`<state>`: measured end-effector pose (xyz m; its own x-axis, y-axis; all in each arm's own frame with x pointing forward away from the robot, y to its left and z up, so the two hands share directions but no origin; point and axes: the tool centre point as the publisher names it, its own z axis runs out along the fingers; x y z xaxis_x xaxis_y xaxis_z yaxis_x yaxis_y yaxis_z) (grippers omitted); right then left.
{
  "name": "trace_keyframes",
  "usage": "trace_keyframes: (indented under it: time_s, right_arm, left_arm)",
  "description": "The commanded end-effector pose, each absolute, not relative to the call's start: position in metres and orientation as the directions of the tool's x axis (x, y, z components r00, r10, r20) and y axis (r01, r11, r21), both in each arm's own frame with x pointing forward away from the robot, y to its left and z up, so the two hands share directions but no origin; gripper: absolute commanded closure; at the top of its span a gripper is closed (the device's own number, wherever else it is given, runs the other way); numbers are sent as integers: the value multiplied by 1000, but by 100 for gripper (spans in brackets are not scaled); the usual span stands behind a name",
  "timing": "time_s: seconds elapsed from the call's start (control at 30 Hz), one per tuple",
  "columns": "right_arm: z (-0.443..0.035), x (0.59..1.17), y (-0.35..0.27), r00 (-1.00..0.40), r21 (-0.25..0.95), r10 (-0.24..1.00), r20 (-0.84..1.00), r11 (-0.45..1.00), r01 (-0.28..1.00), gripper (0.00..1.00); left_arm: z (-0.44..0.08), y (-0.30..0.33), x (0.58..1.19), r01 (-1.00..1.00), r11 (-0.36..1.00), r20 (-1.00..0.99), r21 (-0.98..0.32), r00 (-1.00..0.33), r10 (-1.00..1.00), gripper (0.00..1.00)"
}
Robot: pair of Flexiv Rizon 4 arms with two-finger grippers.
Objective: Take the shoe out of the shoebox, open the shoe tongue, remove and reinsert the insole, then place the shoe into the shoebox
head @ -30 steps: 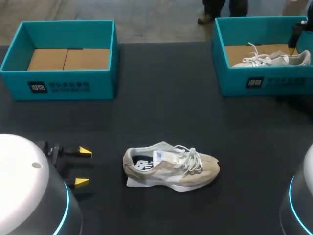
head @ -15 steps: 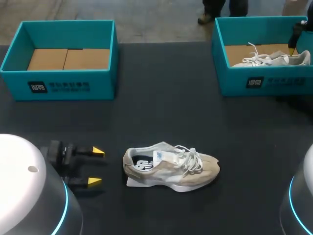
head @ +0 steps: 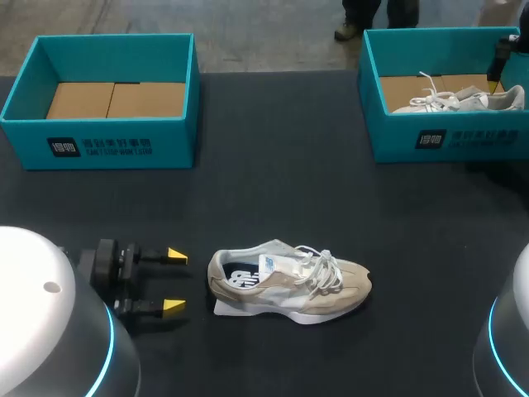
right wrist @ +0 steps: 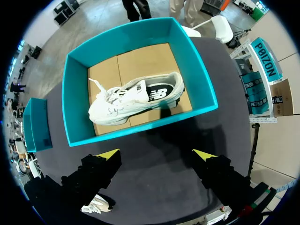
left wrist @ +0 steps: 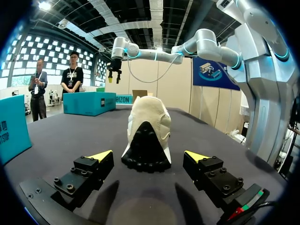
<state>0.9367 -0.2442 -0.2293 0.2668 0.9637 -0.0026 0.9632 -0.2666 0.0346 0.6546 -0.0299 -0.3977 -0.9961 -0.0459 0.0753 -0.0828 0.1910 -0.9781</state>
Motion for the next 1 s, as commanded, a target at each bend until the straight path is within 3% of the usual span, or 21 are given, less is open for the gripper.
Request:
trace_keyframes:
  time_s: [0.03, 1.0]
  right_arm:
    - [-229, 936, -244, 268, 37, 963, -2, -268, 963, 0]
    - [-229, 936, -244, 268, 37, 963, -2, -268, 963, 0]
  left_arm:
    - [-400, -38, 653, -82, 190, 73, -978, -996, -52, 0]
    - [-408, -65, 665, -98, 189, 90, -977, -995, -52, 0]
